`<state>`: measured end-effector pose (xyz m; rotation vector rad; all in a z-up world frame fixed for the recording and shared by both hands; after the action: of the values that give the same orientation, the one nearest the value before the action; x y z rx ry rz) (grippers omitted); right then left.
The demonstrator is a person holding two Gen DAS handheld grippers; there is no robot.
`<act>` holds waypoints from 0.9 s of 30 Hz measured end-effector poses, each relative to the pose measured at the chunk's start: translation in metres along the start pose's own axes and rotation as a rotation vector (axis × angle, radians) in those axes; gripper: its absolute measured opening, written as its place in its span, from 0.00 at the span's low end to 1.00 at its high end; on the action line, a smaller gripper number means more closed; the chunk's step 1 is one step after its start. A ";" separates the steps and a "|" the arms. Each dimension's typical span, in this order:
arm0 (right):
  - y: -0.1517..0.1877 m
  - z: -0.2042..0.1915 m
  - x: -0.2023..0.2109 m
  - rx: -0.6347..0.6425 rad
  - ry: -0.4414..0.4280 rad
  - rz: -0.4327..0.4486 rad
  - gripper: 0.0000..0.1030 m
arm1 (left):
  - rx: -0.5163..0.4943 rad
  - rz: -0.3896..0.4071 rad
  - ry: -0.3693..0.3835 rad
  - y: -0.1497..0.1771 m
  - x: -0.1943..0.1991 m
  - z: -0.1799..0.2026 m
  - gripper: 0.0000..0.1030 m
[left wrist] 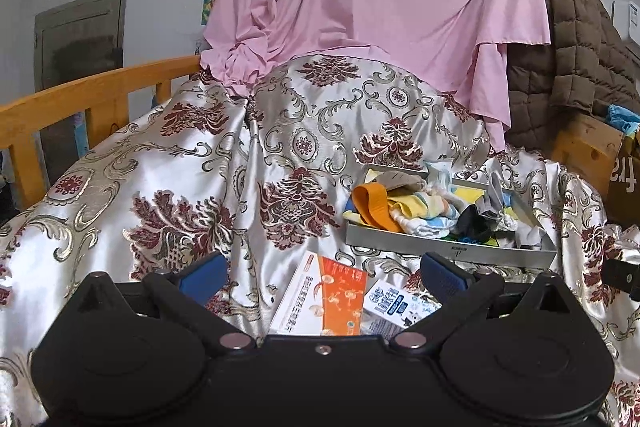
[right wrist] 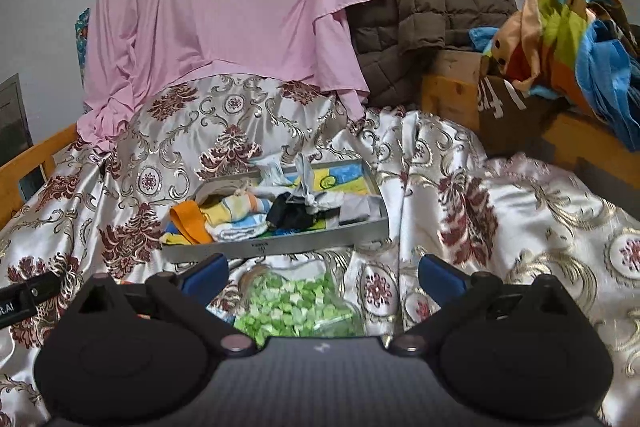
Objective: Organize soft objects
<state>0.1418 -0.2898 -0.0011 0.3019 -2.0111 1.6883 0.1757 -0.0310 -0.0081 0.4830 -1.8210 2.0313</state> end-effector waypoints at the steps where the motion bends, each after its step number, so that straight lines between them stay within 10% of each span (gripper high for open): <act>1: 0.002 0.000 0.002 0.000 0.001 -0.002 1.00 | -0.002 -0.001 -0.001 0.001 0.002 0.000 0.99; 27: 0.039 -0.013 0.043 0.077 0.006 0.022 1.00 | -0.010 -0.017 -0.081 0.030 0.038 -0.011 0.99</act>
<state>0.0897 -0.2626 -0.0118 0.3015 -1.9552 1.7812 0.1276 -0.0213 -0.0168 0.5838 -1.8661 2.0180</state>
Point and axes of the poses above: each gripper's, at about its wrist camera, not at the fingertips, and x roughly against the way its jaws point, z to its right, y to its underside, the point moved 5 cm from there along -x, roughly the way its jaws point, and after that the axes turned 3 degrees about -z, right-handed, at the moved point
